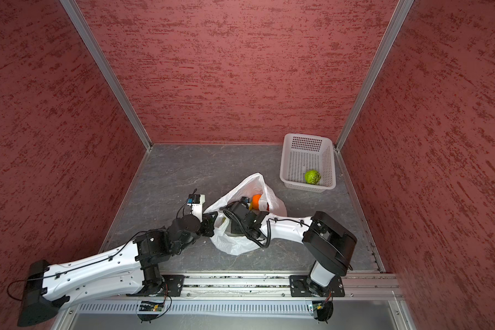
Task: Untie the knot of the plastic bag and take out the fruit
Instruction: Pick up the fruit from the plastic bag.
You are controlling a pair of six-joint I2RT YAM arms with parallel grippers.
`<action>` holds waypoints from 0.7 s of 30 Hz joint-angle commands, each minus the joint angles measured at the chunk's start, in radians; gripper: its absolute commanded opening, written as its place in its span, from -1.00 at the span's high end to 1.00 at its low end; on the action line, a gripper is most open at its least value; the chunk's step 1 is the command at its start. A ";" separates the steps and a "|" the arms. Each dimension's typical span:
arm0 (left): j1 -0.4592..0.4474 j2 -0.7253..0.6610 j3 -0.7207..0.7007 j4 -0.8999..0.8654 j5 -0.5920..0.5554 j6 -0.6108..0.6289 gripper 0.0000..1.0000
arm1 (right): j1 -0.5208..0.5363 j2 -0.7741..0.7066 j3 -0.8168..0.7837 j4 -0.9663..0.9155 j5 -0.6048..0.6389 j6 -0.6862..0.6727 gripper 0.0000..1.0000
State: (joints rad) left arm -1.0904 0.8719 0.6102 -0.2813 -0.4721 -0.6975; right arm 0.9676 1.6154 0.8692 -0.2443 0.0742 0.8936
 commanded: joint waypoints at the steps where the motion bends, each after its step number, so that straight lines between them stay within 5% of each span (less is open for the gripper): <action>1: -0.006 0.007 -0.011 0.027 0.006 0.019 1.00 | -0.007 -0.056 -0.020 -0.017 0.038 0.016 0.06; 21: -0.016 0.036 0.021 0.029 -0.030 0.016 1.00 | 0.004 -0.265 -0.046 -0.074 -0.041 -0.029 0.14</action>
State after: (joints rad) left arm -1.1061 0.8986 0.6098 -0.2680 -0.4797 -0.6979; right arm 0.9646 1.3911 0.8364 -0.2893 0.0616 0.8764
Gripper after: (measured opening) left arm 0.044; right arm 0.505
